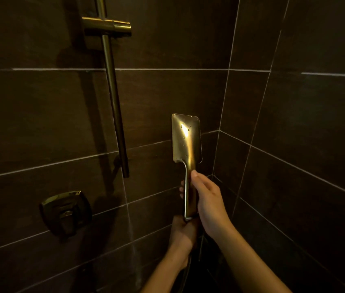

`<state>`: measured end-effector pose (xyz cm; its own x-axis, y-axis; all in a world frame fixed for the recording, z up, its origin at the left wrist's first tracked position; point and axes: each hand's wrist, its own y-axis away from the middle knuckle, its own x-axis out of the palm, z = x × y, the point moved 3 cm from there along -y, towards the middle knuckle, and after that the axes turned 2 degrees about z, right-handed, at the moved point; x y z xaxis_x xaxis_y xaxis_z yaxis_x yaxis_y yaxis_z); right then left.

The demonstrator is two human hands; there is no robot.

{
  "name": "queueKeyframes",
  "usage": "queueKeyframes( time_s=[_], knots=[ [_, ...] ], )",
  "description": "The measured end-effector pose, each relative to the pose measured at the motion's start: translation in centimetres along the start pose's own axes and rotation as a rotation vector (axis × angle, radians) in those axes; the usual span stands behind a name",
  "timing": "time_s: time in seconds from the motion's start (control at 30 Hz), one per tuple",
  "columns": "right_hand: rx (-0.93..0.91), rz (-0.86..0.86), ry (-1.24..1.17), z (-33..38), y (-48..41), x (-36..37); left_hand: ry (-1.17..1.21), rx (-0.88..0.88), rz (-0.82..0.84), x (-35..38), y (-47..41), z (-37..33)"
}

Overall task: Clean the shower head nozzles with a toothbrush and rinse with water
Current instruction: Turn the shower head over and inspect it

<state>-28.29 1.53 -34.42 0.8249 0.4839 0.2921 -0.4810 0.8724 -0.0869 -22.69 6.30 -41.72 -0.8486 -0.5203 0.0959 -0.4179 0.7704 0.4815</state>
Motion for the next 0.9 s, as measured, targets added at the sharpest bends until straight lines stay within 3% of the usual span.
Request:
queueKeyframes(
  time_s=[0.27, 0.57, 0.9],
  knots=[
    [0.117, -0.006, -0.169, 0.1, 0.0, 0.0, -0.013, -0.056, -0.029, 0.5, -0.3, 1.1],
    [-0.093, -0.081, 0.107, 0.0, 0.3, 0.2, -0.007, 0.021, -0.008, -0.3, 0.1, -0.8],
    [-0.075, 0.006, -0.033, 0.0, -0.7, 0.7, 0.085, 0.159, -0.057, 0.0, -2.1, 0.3]
  ],
)
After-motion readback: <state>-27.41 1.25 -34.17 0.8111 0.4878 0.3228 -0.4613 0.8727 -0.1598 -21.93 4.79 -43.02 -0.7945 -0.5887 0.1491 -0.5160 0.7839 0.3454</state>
